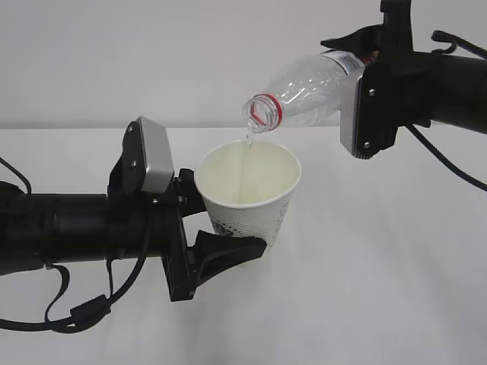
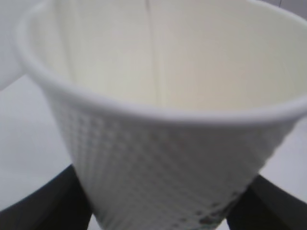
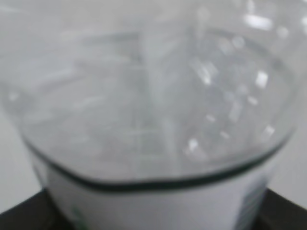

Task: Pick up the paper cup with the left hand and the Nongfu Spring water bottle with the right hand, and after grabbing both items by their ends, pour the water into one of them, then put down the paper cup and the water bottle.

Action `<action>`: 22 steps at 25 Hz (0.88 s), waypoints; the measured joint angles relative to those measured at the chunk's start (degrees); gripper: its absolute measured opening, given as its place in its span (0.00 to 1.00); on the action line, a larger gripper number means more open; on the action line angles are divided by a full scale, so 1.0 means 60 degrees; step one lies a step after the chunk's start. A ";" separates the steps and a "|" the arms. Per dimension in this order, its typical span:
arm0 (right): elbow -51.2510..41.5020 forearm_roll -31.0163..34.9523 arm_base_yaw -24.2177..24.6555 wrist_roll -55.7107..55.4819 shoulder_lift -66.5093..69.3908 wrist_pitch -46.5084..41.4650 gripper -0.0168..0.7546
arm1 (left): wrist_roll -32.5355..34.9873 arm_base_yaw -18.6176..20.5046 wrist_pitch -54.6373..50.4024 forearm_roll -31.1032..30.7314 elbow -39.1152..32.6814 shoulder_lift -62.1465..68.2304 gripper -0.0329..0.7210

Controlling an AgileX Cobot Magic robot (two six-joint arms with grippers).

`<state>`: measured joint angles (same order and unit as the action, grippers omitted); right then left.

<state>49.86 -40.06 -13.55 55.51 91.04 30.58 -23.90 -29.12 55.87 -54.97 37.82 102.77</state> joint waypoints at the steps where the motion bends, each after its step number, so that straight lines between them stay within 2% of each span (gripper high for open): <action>1: 0.0000 0.0000 0.0000 0.0000 0.0000 0.0000 0.64 | 0.0000 0.0000 0.0000 0.0000 0.0000 0.0000 0.78; 10: 0.0000 0.0000 0.0000 0.0044 0.0000 0.0000 0.64 | -0.0051 0.0000 0.0000 -0.0399 0.0000 0.0000 0.78; 22: 0.0000 0.0000 0.0000 0.0200 0.0000 0.0000 0.64 | -0.0065 0.0000 0.0079 -0.0402 0.0000 0.0000 0.78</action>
<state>49.86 -40.06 -13.55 56.71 91.04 30.58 -24.29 -29.12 56.35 -57.38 37.82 102.77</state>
